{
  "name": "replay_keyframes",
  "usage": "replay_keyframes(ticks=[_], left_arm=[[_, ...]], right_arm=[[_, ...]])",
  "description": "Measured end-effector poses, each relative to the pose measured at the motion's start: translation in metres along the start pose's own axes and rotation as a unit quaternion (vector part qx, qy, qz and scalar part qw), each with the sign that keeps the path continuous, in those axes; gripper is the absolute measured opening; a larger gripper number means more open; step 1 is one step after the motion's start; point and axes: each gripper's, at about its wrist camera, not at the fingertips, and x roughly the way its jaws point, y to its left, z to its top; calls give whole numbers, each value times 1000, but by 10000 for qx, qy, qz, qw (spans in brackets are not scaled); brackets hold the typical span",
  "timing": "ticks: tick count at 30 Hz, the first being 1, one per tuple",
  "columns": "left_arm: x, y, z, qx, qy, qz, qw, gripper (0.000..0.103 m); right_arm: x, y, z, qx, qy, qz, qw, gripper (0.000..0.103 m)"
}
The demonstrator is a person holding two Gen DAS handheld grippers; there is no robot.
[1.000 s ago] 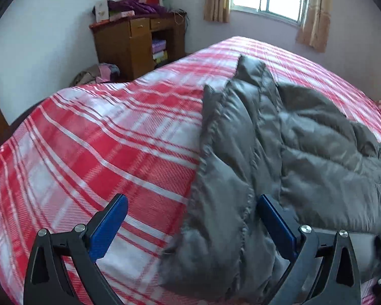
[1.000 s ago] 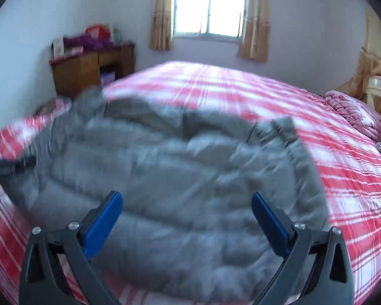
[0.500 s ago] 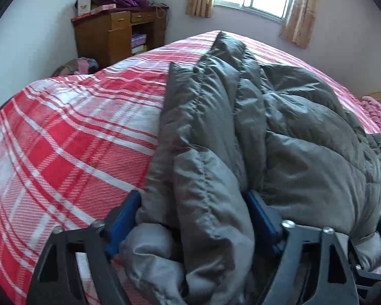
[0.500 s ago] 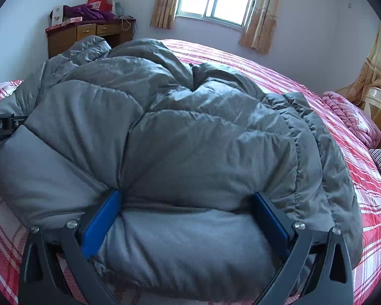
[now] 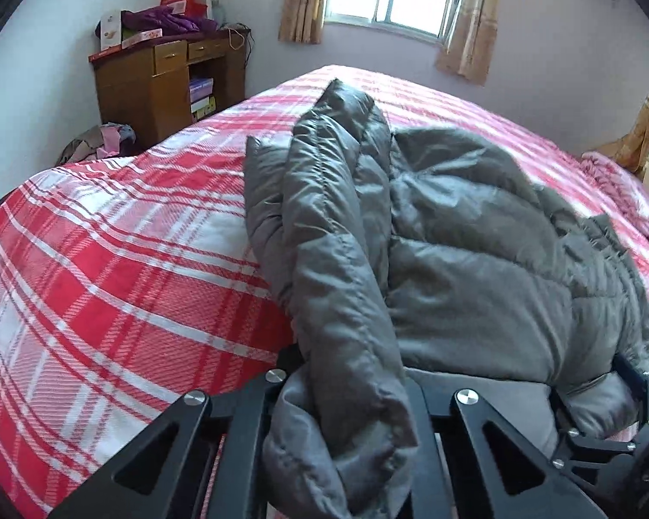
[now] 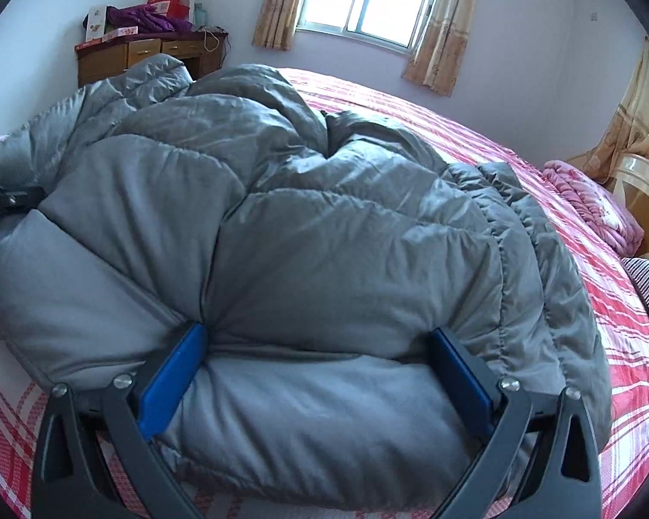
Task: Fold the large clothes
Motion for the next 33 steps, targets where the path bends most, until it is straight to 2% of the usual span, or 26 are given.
replay_keyframes(ticks=[5, 8, 10, 13, 14, 16, 18, 20, 23, 27, 30, 33], left_arm=[[-37, 11, 11, -38, -281, -187, 9994, 7], [-72, 17, 19, 52, -598, -96, 9982, 7], [-93, 21, 25, 116, -789, -29, 9968, 7], [-122, 18, 41, 424, -1090, 198, 9929, 6], [-130, 12, 47, 564, -1179, 199, 9912, 6], [-145, -7, 56, 828, -1341, 144, 9874, 6], [-151, -33, 60, 1113, -1453, 68, 9831, 7], [-152, -71, 61, 1503, -1589, 12, 9758, 7], [-143, -132, 57, 2069, -1678, -146, 9638, 7], [-117, -216, 33, 2912, -1745, -209, 9404, 7], [-83, -273, 7, 3443, -1523, -290, 9260, 7], [-38, -309, -22, 3856, -1231, -94, 9144, 7]], right_arm=[[-2, 5, 3, -6, 54, -89, 9999, 103], [-5, 18, 7, -42, 64, -5, 10000, 103], [-8, 30, 9, -103, 32, 200, 9997, 103], [-20, 53, 16, -326, -56, 778, 9964, 101], [-29, 53, 19, -317, -125, 1028, 9941, 100], [-47, 40, 22, -108, -309, 1251, 9916, 100], [-67, 13, 21, 53, -574, 1266, 9903, 102], [-78, -31, 16, 389, -723, 1052, 9911, 103], [-73, -101, 2, 993, -613, 541, 9917, 103], [-53, -181, -28, 1576, -291, -201, 9869, 103], [-40, -233, -48, 2006, -107, -540, 9781, 103], [-32, -261, -65, 2351, 30, -618, 9700, 103]])
